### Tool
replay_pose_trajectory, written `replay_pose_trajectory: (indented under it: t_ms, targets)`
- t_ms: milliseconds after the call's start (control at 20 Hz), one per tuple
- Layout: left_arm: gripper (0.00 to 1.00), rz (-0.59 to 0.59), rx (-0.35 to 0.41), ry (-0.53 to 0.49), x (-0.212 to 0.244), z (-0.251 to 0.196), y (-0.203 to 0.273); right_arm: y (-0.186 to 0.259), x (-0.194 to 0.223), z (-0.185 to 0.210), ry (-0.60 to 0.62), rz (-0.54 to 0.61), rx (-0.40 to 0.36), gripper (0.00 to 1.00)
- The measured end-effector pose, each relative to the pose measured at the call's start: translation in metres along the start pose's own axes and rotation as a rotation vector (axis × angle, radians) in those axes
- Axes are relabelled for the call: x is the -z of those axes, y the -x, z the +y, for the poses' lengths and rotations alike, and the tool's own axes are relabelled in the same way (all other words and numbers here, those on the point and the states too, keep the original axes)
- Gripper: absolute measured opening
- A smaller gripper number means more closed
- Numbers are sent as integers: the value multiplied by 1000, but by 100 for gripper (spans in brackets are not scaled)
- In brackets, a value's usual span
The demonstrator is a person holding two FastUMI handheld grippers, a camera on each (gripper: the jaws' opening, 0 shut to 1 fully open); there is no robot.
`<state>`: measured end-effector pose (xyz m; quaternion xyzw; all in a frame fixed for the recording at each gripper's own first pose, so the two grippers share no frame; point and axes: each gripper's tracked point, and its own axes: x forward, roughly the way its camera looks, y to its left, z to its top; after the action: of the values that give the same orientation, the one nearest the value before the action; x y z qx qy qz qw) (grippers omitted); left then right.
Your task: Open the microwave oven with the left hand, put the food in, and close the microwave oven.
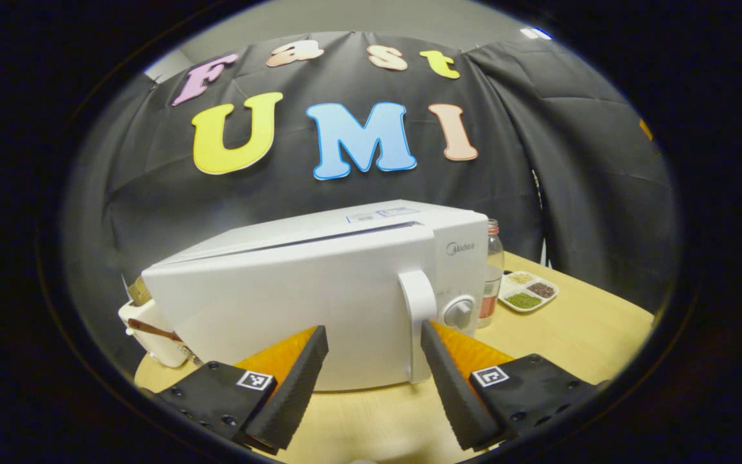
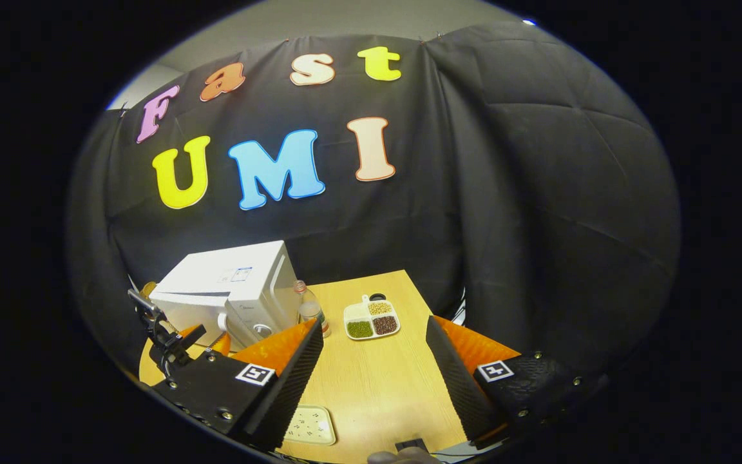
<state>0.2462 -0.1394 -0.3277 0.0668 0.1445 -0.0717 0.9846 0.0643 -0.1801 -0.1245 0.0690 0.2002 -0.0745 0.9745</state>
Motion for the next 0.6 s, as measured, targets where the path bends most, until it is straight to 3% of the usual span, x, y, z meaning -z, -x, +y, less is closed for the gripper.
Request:
replay_pose_trajectory:
  t_ms: [100,150,200,400,450,550,600]
  targets:
    - [100,5,0,42,4,-4,-1,-2,3,-3,-3,9,-1,98]
    - [94,14,-11,49,9,0,1,-2,3,-4,-9,8,-1,98]
    - [100,17,-17,55,11,1,0,-3,4,-5,-15,15,-4,98]
    - [100,11,-30,72,8,-3,-1,-2,5,-8,-21,17,-8,98]
    - [95,11,-35,79,9,-3,-3,-1,5,-7,-19,17,-13,98]
    - [100,12,-70,101,8,0,-11,0,6,-5,-15,20,-18,98]
    - [96,44,-43,128,15,-11,-12,1,7,-2,-14,25,-26,98]
